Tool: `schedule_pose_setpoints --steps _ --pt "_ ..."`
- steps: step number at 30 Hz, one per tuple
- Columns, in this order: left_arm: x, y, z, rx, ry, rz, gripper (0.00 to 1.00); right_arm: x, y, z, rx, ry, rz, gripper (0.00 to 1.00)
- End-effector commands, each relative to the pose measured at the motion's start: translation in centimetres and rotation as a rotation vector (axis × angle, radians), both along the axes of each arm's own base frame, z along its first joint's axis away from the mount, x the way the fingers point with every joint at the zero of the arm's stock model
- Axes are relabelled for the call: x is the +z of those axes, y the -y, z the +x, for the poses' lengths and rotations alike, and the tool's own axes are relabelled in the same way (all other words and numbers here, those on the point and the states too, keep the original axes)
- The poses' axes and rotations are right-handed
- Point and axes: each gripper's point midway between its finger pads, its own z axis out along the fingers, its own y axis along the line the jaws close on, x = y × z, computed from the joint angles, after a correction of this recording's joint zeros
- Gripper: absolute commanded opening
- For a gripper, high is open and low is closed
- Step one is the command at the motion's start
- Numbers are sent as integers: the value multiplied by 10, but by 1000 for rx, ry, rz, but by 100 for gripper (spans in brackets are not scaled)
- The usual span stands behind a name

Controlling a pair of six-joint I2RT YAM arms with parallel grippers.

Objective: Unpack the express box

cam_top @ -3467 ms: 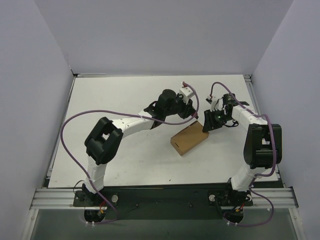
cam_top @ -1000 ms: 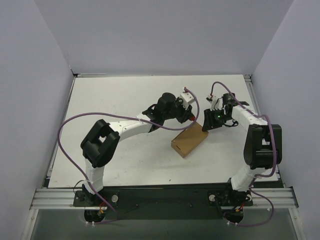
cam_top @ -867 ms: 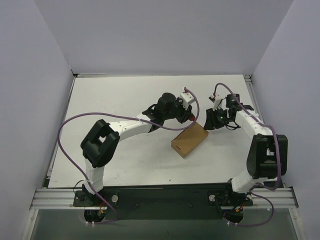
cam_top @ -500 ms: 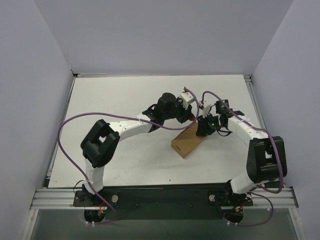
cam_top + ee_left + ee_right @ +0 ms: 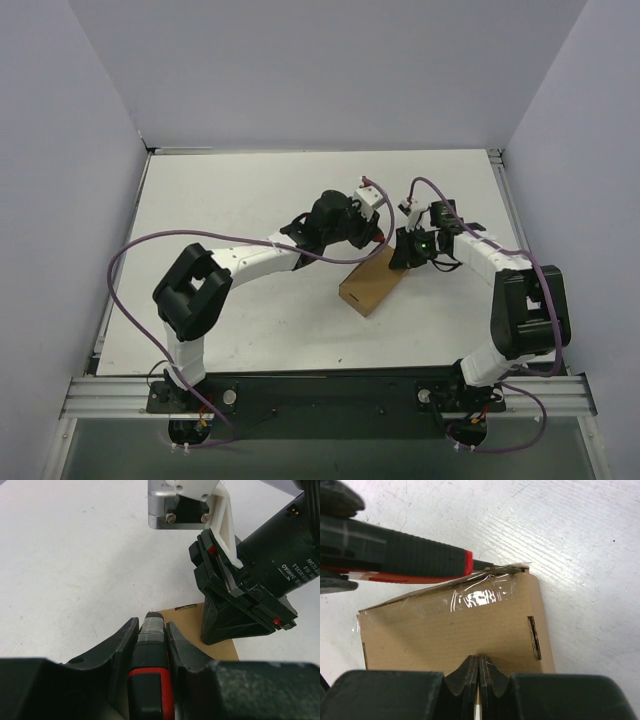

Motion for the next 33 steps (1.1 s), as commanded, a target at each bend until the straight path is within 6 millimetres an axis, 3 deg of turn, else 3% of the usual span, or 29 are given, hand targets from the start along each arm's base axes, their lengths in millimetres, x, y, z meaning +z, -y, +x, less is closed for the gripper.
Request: schedule_pose_setpoints --steps 1,11,22,28,33 --pt "3 -11 -17 31 -24 37 0 -42 14 -29 -70 -158 -77 4" --pt "0 -25 -5 194 4 114 0 -45 17 -29 -116 -181 -81 0" --pt "3 -24 -8 208 -5 114 0 -48 17 -30 -118 -190 -88 0" --pt "23 -19 -2 205 39 84 0 -49 18 -31 -117 -195 -91 0" --pt "20 -19 -2 208 29 92 0 -48 18 -30 -120 -194 -90 0"
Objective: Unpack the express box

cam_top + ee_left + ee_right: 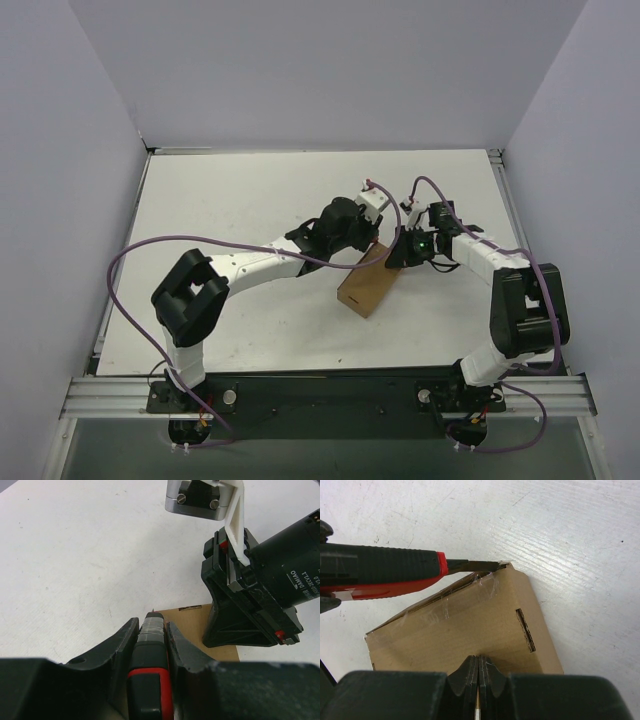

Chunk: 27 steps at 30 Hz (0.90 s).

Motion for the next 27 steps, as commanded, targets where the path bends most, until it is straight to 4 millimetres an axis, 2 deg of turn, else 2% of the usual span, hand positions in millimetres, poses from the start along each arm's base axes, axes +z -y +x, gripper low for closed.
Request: schedule_pose_setpoints --steps 1,12,19,22,27 --pt "20 -4 0 16 13 9 0 -47 26 -33 -29 -165 -155 0" --pt "57 4 6 -3 133 -22 0 -49 26 -33 -31 -170 -156 0" --pt "46 2 4 3 99 -6 0 -49 26 -33 -30 -173 -156 0" --pt "49 2 4 1 103 -15 0 -49 26 -33 -27 -174 -156 0" --pt "34 0 5 -1 76 10 0 -49 26 -33 -27 -175 -156 0"
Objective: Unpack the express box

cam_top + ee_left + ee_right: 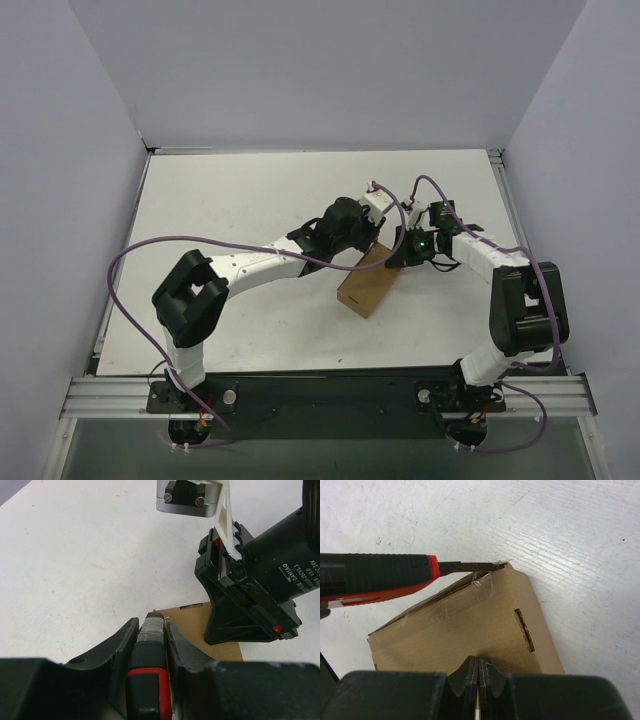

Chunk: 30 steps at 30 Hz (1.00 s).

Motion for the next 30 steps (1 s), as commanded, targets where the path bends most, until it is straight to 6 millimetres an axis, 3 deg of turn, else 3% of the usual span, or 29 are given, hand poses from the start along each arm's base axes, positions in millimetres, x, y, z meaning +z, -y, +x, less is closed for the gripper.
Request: schedule_pose_setpoints --steps 1,15,25,30 --pt "26 -1 5 9 36 -28 0 -49 29 -33 -25 -163 -171 0" --pt "-9 7 -5 -45 -25 16 0 -51 30 -32 -31 -176 -181 0" --pt "-16 6 -8 -48 -43 38 0 -52 31 -31 -38 -181 -193 0" --pt "-37 3 -15 -41 -115 66 0 -53 31 -31 -38 -186 -198 0"
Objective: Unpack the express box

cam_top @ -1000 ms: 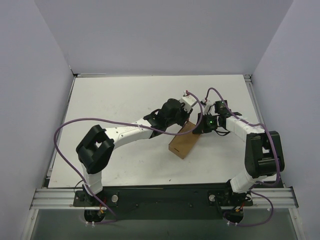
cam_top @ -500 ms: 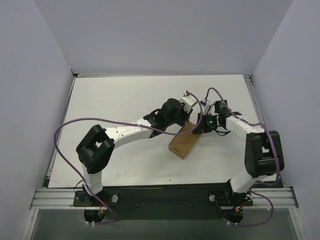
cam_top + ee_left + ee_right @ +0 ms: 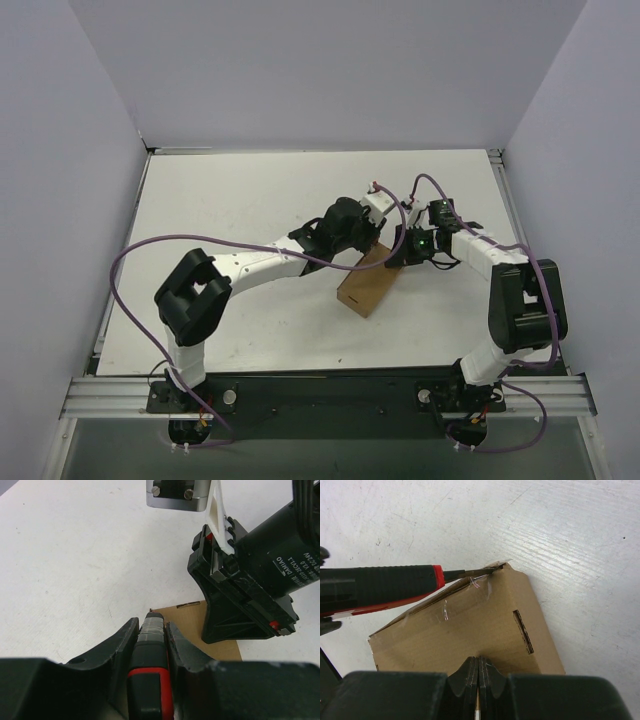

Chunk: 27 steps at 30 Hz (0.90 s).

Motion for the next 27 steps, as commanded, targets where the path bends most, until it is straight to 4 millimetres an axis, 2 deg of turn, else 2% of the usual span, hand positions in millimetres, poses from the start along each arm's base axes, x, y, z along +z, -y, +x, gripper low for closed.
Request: schedule_pose_setpoints --steps 1,5,13,14,16,20,24,27 --pt "-32 -2 -13 -11 -103 65 0 -53 31 -32 -29 -162 -199 0" --pt "-40 -3 -14 -4 -114 76 0 -52 31 -32 -28 -156 -202 0" --pt "-18 -7 -17 -26 -73 72 0 -54 36 -30 -50 -153 -236 0" --pt "-10 -10 -18 -25 -60 63 0 -53 36 -29 -55 -152 -239 0" --pt "-14 -16 -23 -43 -55 108 0 -54 38 -27 -65 -151 -248 0" --pt "-6 -21 -28 -46 -42 111 0 -54 39 -24 -74 -146 -260 0" --pt "-12 -27 -34 -35 -60 132 0 -54 40 -21 -80 -143 -269 0" --pt "0 -27 -32 -20 -34 116 0 -54 41 -21 -81 -141 -278 0"
